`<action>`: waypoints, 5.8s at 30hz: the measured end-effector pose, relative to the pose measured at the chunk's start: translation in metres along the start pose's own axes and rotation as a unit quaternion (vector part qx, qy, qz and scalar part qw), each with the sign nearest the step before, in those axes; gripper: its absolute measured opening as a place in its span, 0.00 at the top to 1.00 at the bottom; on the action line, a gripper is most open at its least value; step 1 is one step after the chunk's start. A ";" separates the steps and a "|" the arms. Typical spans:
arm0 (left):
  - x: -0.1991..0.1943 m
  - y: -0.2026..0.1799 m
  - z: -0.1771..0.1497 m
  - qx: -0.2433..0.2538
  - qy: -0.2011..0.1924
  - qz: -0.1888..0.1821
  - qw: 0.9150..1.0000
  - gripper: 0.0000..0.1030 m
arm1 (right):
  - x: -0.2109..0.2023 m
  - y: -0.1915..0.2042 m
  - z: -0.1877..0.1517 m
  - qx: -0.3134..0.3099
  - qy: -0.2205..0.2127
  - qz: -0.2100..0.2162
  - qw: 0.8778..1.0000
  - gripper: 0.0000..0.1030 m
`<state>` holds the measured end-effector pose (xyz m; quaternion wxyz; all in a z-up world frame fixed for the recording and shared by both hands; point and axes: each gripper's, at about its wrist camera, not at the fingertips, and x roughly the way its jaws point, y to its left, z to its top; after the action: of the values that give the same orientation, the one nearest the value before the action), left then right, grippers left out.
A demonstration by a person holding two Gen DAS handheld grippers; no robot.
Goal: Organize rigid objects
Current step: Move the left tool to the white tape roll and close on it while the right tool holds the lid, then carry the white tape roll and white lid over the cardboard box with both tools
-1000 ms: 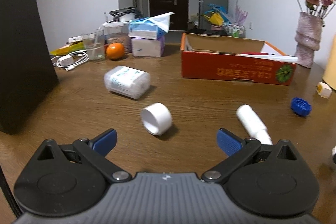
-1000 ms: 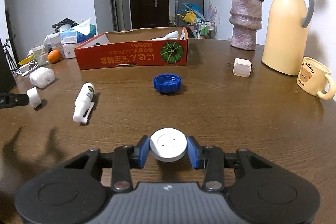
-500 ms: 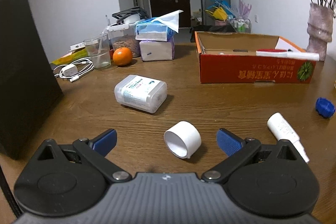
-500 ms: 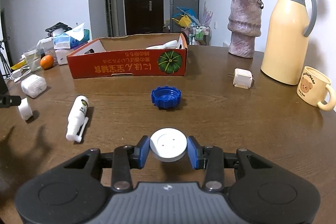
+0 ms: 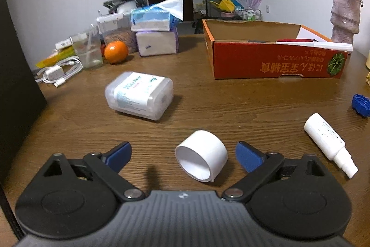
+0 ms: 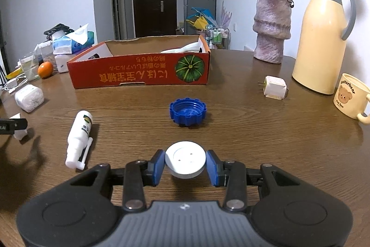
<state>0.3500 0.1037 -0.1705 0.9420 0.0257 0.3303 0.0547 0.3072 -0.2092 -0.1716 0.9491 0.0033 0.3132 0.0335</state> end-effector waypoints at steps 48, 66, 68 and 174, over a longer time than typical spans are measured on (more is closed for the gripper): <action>-0.038 -0.043 0.025 -0.010 -0.057 -0.078 0.995 0.52 | -0.012 0.012 0.035 -0.034 -0.060 0.016 0.997 0.63; -0.041 -0.071 0.074 -0.061 -0.091 -0.089 0.990 0.52 | 0.002 0.034 0.077 -0.035 -0.097 0.044 0.994 0.63; -0.040 -0.074 0.080 -0.065 -0.096 -0.089 0.989 0.52 | 0.005 0.036 0.083 -0.032 -0.102 0.045 0.993 0.63; 0.141 -0.111 0.186 -0.041 -0.089 -0.042 0.994 0.52 | 0.202 0.042 0.194 -0.026 -0.058 0.032 0.998 0.63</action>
<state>0.5848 0.0076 -0.1220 0.9694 -0.0215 0.2432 0.0260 0.5822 -0.1508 -0.1348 0.9638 -0.0090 0.2568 0.0716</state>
